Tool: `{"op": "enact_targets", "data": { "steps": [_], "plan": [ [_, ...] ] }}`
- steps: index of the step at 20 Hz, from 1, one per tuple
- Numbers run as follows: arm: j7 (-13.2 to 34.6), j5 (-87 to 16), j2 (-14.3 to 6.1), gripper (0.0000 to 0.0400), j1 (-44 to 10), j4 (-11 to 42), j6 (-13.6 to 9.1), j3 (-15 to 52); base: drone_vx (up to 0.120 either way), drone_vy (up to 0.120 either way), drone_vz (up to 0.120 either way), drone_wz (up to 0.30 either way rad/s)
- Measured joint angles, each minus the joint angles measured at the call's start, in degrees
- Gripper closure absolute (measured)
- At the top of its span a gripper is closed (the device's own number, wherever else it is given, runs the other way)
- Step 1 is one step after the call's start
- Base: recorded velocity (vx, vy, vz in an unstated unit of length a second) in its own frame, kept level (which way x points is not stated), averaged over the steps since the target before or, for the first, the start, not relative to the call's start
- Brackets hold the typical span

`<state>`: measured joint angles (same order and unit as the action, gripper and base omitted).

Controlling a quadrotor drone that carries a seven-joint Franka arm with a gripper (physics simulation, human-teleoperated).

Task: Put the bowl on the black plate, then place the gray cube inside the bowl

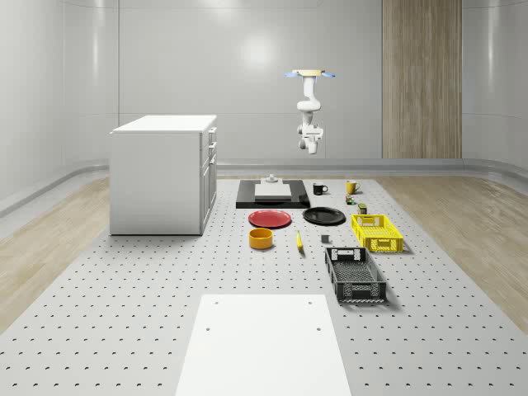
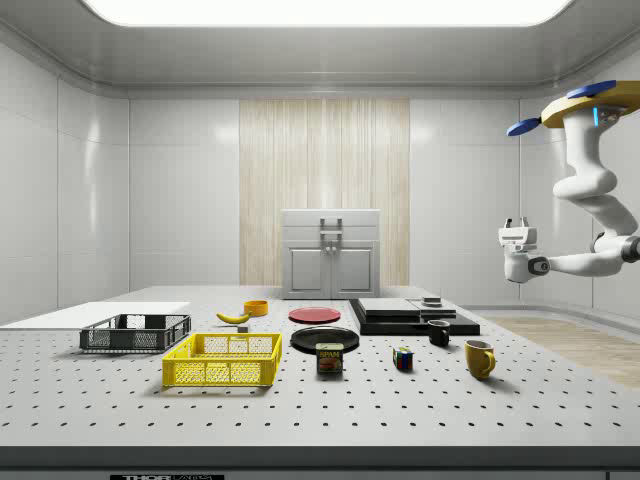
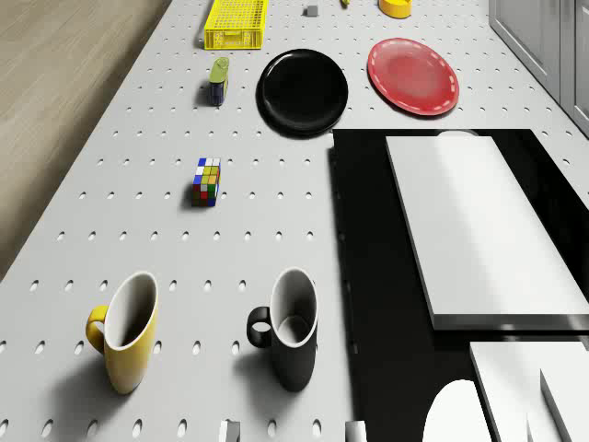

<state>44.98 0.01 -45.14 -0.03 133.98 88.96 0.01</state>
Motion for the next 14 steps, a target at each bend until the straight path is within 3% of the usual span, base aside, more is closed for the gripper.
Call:
{"op": "enact_targets", "data": {
  "steps": [10, 14],
  "plan": [
    [-0.1, 0.1, 3.1, 0.0000, -0.2, -11.8, -8.3, 0.1, 0.000, 0.000, 0.000, 0.000],
    [-0.1, 0.1, 4.2, 0.0000, -0.3, -14.8, -10.0, 0.2, 0.040, -0.100, 0.000, 0.000]
  ]
}}
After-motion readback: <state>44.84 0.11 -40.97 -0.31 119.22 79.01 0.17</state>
